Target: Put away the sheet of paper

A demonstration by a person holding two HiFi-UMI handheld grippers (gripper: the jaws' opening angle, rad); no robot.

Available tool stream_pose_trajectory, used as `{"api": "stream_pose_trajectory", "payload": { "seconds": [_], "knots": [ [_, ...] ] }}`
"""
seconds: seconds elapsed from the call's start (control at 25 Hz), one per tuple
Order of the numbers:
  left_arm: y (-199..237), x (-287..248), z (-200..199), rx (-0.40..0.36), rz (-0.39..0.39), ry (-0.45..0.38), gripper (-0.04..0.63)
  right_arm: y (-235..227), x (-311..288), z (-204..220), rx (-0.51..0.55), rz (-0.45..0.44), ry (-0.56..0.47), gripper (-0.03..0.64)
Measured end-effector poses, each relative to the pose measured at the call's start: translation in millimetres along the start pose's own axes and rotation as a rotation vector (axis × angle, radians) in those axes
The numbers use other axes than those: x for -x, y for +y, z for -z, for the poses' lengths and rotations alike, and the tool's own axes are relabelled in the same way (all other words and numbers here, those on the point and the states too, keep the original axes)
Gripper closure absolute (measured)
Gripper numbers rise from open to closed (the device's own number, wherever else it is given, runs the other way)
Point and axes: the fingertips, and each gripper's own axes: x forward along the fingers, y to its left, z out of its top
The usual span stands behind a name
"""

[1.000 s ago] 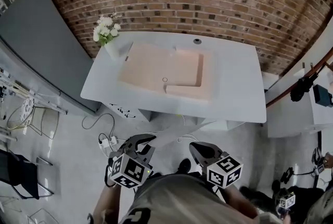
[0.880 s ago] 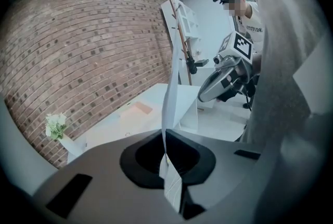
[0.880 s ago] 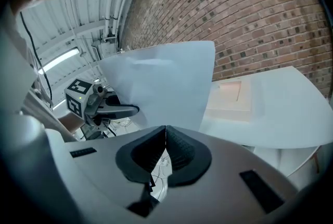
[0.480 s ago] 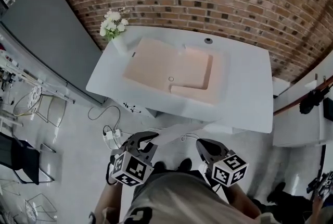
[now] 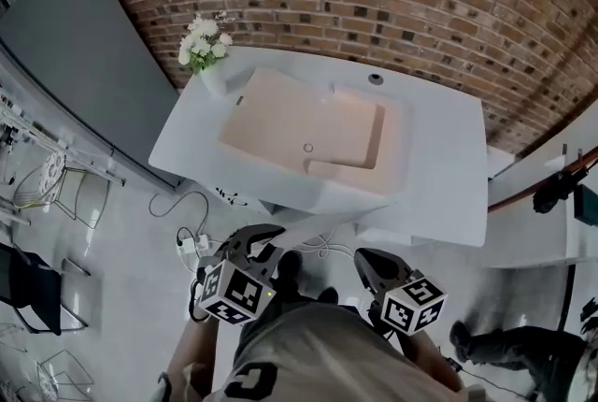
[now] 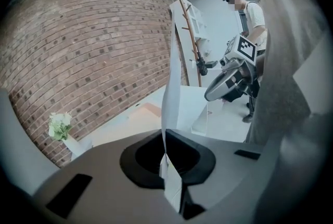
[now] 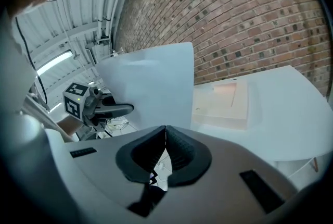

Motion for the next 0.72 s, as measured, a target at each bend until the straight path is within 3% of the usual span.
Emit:
{"api": "stream_pose_trajectory", "payload": {
  "seconds": [0.72],
  "knots": [
    [104, -20, 13, -0.042, 0.056, -0.094, 0.58, 9, -72, -48, 0.07, 0.12, 0.007, 0.594]
  ]
}}
